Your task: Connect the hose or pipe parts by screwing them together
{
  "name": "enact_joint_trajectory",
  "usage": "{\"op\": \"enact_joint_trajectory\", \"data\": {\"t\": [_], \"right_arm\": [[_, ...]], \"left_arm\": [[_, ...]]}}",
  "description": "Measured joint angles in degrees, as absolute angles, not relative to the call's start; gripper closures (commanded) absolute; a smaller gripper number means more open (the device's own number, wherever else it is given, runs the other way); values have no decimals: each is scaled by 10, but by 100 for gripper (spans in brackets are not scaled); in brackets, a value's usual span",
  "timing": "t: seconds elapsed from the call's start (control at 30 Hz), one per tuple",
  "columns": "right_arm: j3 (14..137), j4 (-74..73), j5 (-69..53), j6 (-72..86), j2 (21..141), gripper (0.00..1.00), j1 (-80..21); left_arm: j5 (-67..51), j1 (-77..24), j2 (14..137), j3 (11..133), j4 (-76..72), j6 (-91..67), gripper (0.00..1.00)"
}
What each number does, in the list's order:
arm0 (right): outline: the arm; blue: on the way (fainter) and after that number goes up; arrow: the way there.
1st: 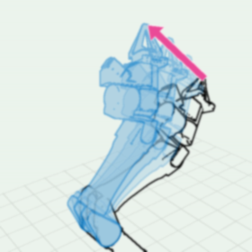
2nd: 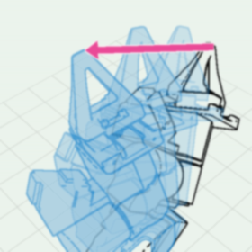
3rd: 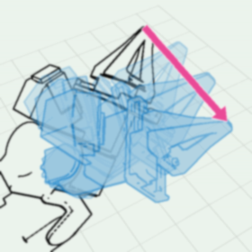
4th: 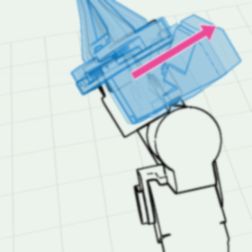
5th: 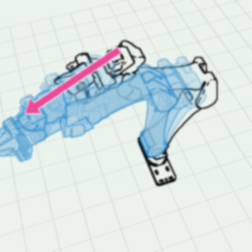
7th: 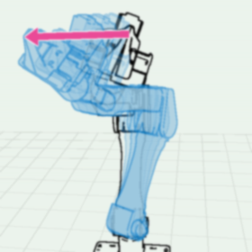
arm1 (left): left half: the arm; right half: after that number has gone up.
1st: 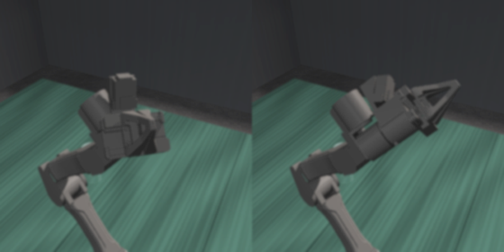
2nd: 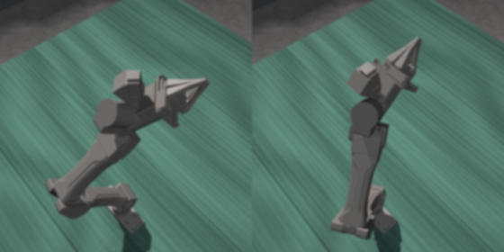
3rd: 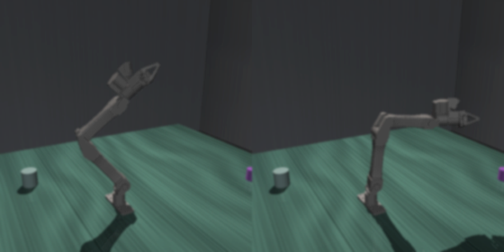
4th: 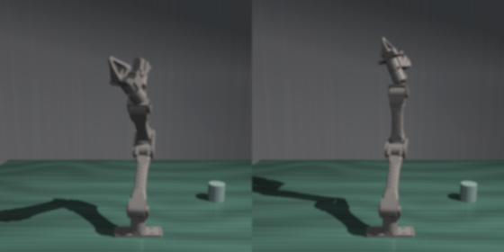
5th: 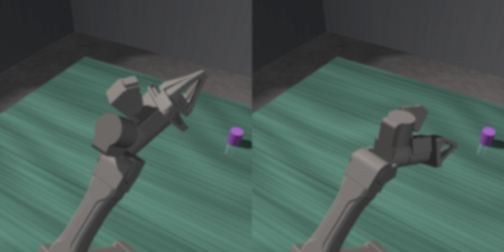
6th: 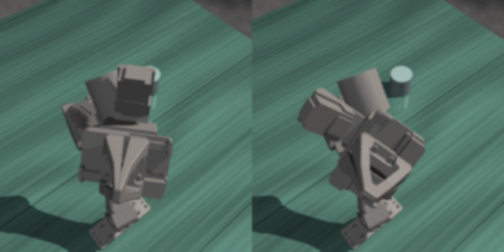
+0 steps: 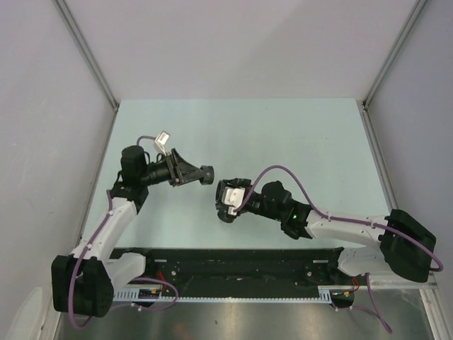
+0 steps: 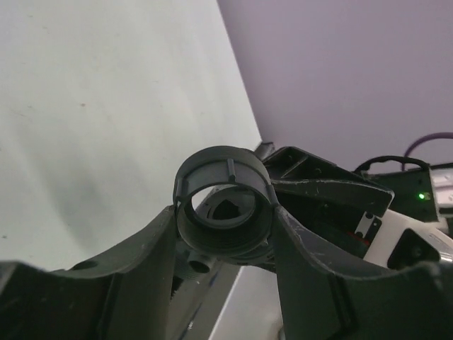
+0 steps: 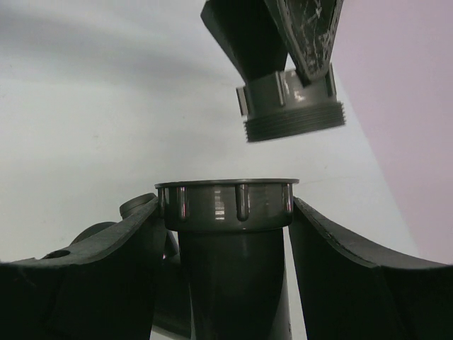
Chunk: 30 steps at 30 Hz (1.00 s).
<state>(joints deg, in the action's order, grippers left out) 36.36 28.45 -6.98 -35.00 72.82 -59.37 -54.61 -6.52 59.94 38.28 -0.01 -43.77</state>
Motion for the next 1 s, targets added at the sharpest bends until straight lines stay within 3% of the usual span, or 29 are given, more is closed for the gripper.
{"op": "enact_joint_trajectory", "data": {"t": [0.43, 1.0], "right_arm": [[394, 318, -49, -393, 724, 73, -607], [394, 213, -50, -421, 666, 75, -592]], "left_arm": [[-604, -98, 583, 373, -83, -537, 99], [-604, -164, 611, 376, -98, -535, 100]]}}
